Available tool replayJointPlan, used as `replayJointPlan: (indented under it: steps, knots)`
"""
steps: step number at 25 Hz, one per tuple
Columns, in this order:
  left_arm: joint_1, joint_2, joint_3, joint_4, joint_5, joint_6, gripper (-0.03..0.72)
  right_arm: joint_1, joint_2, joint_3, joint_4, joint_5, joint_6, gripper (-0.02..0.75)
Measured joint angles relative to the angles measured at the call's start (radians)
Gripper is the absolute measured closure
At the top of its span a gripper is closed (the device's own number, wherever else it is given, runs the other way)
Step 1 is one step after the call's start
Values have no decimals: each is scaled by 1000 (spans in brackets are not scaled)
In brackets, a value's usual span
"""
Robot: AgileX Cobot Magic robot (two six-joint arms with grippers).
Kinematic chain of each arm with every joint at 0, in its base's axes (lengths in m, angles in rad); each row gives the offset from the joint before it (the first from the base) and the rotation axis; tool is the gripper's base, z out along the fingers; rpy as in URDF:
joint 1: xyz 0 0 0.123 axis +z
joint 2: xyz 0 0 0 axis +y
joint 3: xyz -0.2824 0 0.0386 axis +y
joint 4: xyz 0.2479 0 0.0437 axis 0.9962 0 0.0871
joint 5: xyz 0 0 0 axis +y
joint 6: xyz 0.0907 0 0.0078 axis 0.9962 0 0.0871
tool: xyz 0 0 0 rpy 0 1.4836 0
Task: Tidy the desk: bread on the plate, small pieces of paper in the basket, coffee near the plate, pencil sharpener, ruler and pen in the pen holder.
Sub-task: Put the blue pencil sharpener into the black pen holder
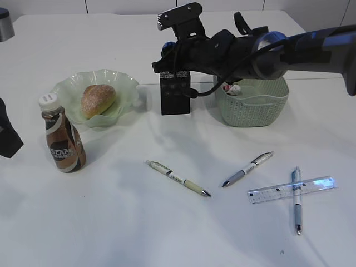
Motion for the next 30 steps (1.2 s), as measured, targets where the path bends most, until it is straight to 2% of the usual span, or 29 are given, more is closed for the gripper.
replayJointPlan:
  steps: [25, 29, 30]
  knots:
    - [0, 0, 0, 0, -2, 0, 438, 0, 0, 0, 0, 10, -6, 343]
    - [0, 0, 0, 0, -2, 0, 438, 0, 0, 0, 0, 55, -6, 343]
    - [0, 0, 0, 0, -2, 0, 438, 0, -10, 0, -4, 130, -12, 343]
